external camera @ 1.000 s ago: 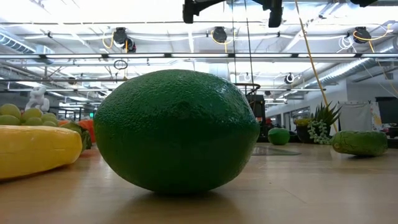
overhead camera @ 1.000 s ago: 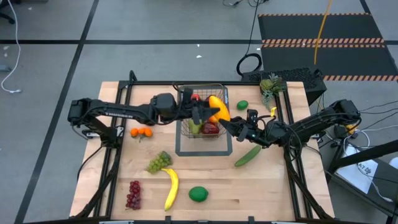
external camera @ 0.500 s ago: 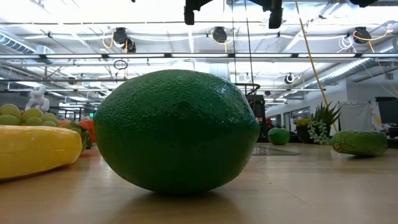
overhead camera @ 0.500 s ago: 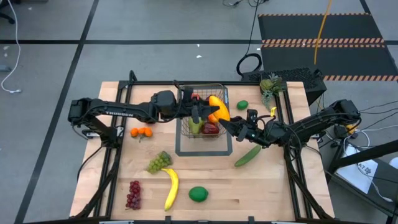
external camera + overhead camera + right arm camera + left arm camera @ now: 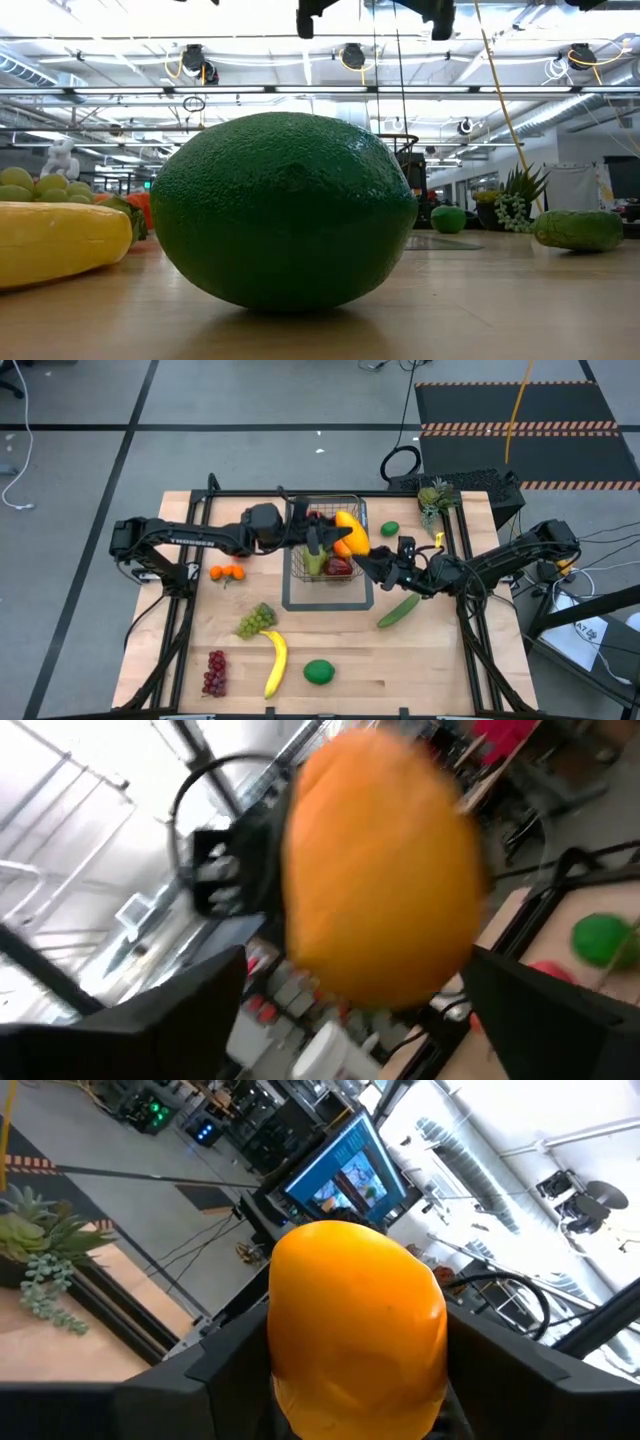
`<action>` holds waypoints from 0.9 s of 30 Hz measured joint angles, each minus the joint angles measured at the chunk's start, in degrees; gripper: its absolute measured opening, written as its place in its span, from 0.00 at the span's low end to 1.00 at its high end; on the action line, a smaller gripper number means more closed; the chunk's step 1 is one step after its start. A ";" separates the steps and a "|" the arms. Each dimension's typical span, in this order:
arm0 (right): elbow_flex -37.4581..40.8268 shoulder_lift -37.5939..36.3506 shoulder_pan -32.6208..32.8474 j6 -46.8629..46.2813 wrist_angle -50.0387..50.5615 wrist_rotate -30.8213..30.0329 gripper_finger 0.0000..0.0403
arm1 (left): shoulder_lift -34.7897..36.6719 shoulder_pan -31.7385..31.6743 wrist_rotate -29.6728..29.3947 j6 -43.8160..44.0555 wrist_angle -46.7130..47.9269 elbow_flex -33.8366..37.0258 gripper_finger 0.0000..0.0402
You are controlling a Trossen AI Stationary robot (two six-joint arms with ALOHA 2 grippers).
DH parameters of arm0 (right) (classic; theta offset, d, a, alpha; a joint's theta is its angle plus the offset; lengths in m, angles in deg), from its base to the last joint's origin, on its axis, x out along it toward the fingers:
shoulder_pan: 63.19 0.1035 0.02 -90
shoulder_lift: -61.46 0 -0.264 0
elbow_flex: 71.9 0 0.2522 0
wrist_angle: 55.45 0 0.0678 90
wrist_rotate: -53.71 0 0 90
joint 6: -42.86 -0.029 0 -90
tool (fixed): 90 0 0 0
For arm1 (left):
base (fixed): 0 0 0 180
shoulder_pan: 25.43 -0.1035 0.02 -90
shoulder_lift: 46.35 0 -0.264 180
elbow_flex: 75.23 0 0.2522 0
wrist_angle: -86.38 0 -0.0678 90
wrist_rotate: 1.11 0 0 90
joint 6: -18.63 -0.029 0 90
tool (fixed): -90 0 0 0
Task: Build produce basket
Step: Put the yellow mango into the gold wire basket
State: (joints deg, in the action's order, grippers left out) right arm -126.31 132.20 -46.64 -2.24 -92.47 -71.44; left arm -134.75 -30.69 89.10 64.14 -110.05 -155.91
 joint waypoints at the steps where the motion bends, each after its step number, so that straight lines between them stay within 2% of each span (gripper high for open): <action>1: 0.00 -0.01 0.22 -0.36 0.03 1.03 0.92 | 0.00 -0.24 -0.02 0.00 0.02 0.00 0.65; 6: -0.01 -0.02 1.63 -0.81 0.73 3.49 0.98 | 1.65 -1.70 0.04 -0.22 -0.37 -0.02 0.62; 13: 0.00 -0.02 3.20 -4.81 0.89 3.91 0.97 | 3.65 -5.28 3.58 -0.61 0.54 -0.02 0.64; 20: 0.00 -0.23 3.42 -1.05 0.96 4.32 0.97 | 4.41 -9.74 6.87 -0.37 3.58 0.00 0.66; 24: 0.00 -2.46 1.69 2.55 3.21 9.93 0.97 | 5.99 -11.49 6.87 1.69 4.10 0.02 0.63; 27: 0.00 -5.85 0.01 4.77 9.04 13.56 0.97 | 7.33 -11.57 6.84 -1.37 3.38 -0.17 0.60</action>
State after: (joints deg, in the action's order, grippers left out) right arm -126.31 126.35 -46.63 2.54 -83.43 -57.88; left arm -127.42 -42.25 95.94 62.78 -106.67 -156.09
